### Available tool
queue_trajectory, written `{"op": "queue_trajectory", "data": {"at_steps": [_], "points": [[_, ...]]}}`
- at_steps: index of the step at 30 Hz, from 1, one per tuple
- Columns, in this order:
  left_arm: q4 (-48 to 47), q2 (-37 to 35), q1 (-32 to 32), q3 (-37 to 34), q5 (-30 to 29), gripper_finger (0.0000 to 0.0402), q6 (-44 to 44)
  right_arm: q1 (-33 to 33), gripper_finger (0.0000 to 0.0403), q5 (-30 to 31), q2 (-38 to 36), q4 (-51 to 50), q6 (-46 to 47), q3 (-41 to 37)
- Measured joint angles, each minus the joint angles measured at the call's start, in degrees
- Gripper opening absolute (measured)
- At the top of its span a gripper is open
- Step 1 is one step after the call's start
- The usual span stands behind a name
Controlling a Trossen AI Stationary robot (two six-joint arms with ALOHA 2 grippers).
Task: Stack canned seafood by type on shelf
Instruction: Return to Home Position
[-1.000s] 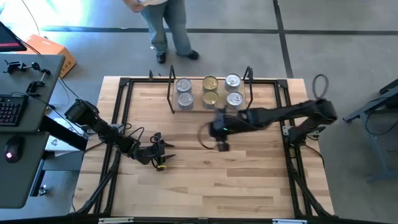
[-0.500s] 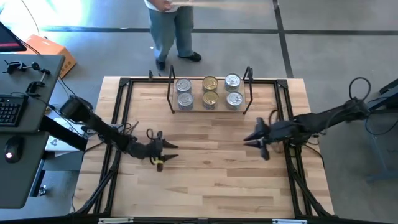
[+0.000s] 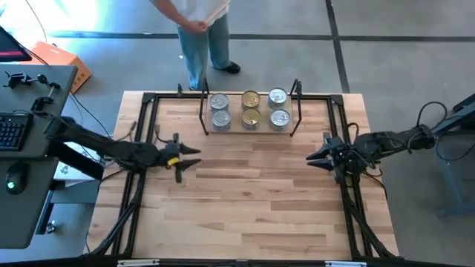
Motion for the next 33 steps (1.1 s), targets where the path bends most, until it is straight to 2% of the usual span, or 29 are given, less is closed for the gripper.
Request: {"op": "queue_trajectory", "data": {"at_steps": [8,14,17,22,27,33], "points": [[-14.2,-18.8,1.6,0.0,0.0,0.0146,-1.0,0.0,0.0078,0.0,-0.6,0.0,0.0,0.0],[-24.8,-28.2,4.3,0.0,-0.2,0.0146,-2.7,0.0,0.0078,0.0,-0.6,0.0,-0.3,0.0],[-30.5,-32.3,5.8,0.3,-0.9,0.0146,-3.2,0.0,0.0078,0.1,-0.6,-0.1,-3.5,0.0],[-41.0,-37.5,7.5,2.7,-1.6,0.0146,-5.2,-1.8,0.0078,4.8,-4.4,-1.2,-3.7,0.0],[-41.6,-40.5,7.6,2.7,-1.6,0.0146,-5.6,-2.8,0.0078,2.9,-11.2,-1.8,-7.0,0.0],[-41.6,-40.9,7.6,2.7,-1.6,0.0146,-5.0,-2.8,0.0078,0.4,-17.9,-2.5,-9.0,0.0]]}}
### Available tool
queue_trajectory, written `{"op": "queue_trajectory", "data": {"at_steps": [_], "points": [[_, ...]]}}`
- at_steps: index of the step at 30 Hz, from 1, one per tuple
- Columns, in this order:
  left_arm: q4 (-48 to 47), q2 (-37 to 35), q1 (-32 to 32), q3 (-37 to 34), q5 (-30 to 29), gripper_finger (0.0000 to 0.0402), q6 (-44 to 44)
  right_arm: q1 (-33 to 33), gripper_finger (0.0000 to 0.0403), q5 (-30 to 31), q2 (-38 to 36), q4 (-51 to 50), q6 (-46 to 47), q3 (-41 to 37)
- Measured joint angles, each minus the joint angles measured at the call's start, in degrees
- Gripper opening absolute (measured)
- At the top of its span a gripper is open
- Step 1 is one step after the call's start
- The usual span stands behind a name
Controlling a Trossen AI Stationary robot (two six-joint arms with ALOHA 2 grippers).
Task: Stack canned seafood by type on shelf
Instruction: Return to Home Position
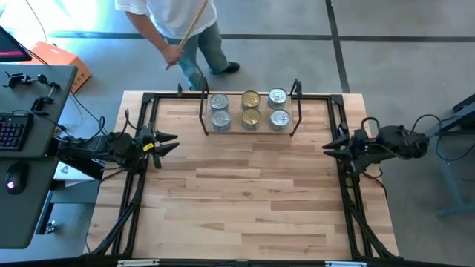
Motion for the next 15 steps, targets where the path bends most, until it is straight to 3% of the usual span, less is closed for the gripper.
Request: {"op": "queue_trajectory", "data": {"at_steps": [6,15], "points": [[1.0,0.1,0.0,-1.7,0.0,0.0146,1.4,0.0,0.0078,-1.2,-0.6,1.0,-0.2,-0.5],[3.7,0.1,-0.1,-6.8,0.1,0.0146,-0.2,0.0,0.0078,-2.3,-0.9,10.3,0.5,-9.4]]}}
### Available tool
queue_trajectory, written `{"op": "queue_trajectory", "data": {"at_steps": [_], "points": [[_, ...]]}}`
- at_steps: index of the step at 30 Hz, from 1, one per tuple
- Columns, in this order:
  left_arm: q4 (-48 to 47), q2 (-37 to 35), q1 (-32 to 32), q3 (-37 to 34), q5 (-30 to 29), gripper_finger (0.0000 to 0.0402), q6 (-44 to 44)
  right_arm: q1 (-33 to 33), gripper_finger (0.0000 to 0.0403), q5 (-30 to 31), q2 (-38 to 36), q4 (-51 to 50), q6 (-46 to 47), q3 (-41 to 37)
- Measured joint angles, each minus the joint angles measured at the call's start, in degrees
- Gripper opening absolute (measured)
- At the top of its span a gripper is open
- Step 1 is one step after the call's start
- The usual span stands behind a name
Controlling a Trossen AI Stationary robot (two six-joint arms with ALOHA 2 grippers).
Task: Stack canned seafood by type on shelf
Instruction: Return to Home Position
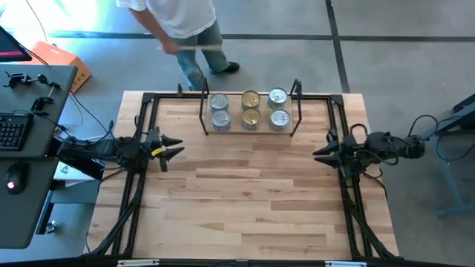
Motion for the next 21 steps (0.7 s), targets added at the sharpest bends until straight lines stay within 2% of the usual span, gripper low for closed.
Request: {"op": "queue_trajectory", "data": {"at_steps": [6,12,21], "points": [[9.0,0.0,0.0,-4.2,0.2,0.0146,0.8,0.0,0.0078,0.0,0.0,9.1,-1.6,-6.3],[23.4,0.6,0.1,-8.3,6.2,0.0146,5.1,-1.3,0.0078,1.2,0.0,11.8,-0.3,-10.8],[24.2,0.9,1.4,-8.3,6.7,0.0146,6.7,-7.6,0.0078,1.2,0.0,17.4,0.1,-15.0]]}}
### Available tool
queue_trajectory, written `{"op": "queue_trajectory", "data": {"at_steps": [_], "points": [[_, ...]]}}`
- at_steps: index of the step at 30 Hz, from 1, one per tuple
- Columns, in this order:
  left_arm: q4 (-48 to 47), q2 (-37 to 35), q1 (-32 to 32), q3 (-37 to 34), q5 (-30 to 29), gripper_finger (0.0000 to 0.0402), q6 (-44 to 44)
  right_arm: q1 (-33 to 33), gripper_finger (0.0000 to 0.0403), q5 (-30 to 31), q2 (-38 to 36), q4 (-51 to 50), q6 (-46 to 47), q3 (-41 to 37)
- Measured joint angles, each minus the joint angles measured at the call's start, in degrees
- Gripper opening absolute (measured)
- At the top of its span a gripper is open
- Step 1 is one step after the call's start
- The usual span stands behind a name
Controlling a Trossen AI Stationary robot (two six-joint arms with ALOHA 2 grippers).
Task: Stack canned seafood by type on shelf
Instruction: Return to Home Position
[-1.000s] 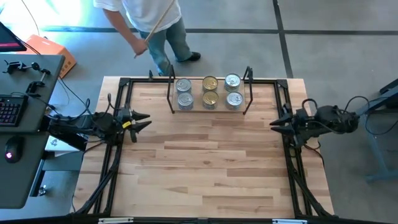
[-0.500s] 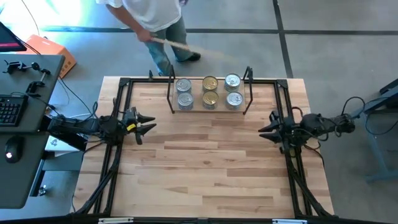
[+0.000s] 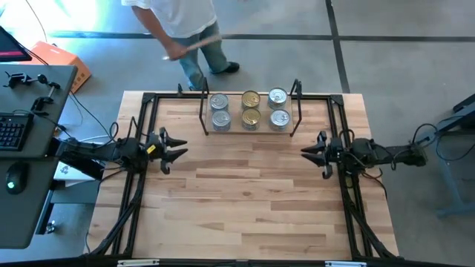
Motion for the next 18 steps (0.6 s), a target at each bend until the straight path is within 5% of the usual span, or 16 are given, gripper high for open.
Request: {"op": "queue_trajectory", "data": {"at_steps": [18], "points": [[-1.0,0.0,0.9,0.0,0.5,0.0146,0.5,-9.2,0.0078,-0.4,0.4,-7.2,-5.2,0.0]]}}
